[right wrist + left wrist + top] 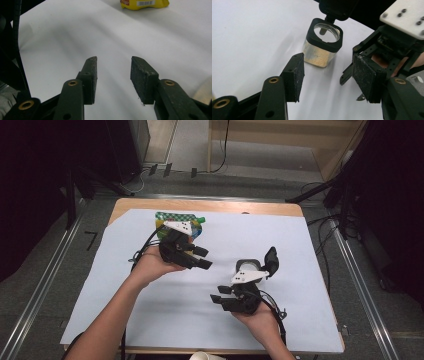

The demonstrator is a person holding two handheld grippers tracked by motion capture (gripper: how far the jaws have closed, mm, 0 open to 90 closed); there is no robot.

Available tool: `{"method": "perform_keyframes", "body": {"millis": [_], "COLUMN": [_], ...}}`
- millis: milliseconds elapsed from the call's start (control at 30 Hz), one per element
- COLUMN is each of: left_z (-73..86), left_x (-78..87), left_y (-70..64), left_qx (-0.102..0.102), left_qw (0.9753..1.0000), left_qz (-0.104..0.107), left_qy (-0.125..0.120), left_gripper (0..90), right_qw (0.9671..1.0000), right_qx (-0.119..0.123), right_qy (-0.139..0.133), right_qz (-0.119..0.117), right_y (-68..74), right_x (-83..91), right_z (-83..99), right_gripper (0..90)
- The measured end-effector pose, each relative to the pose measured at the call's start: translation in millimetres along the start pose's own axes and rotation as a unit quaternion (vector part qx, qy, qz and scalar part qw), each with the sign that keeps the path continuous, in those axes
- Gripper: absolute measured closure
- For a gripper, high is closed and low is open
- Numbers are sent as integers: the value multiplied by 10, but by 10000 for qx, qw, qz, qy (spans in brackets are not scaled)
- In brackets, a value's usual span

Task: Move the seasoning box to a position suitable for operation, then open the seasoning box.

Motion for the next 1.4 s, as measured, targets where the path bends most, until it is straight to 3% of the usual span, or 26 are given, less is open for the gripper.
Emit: {"method": "perform_keyframes", "body": {"millis": [200, 500, 700, 900, 1167, 1300, 1400], "left_z": [29, 182, 282, 403, 486, 547, 541], "left_x": [174, 343, 497, 755, 982, 1137, 1190], "left_y": [104, 247, 309, 488, 696, 862, 972], "left_qx": [119, 317, 276, 551, 681, 757, 856], "left_qw": [9997, 9989, 9983, 9947, 9906, 9860, 9836], "left_qz": [-140, -289, -452, -749, -1056, -1394, -1487], "left_qy": [-171, -174, -236, -432, -540, -513, -549], "left_gripper": [448, 462, 482, 490, 492, 495, 471], "right_qw": [9999, 9996, 9991, 9987, 9984, 9986, 9987], "right_qx": [60, 243, 395, 424, 465, 444, 426], "right_qy": [-64, -41, 35, 101, 141, 104, 130], "right_qz": [-49, -149, -158, -254, -299, -273, -260], "right_y": [-12, 34, 39, 74, 81, 59, 44], "right_x": [-139, -245, -313, -364, -389, -366, -363], "right_z": [-79, -29, -30, -29, -34, -36, -18], "right_gripper": [571, 520, 512, 516, 519, 519, 519]}}
Point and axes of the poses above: each handheld gripper's, and its own axes: x roughly backward along the jaws, z roughly out of its underside, y roughly to its left, the point moved 8 cm from there along -x, roughly forward along the jaws, and after that the axes turned 8 degrees about x, right-handed, at the moved point
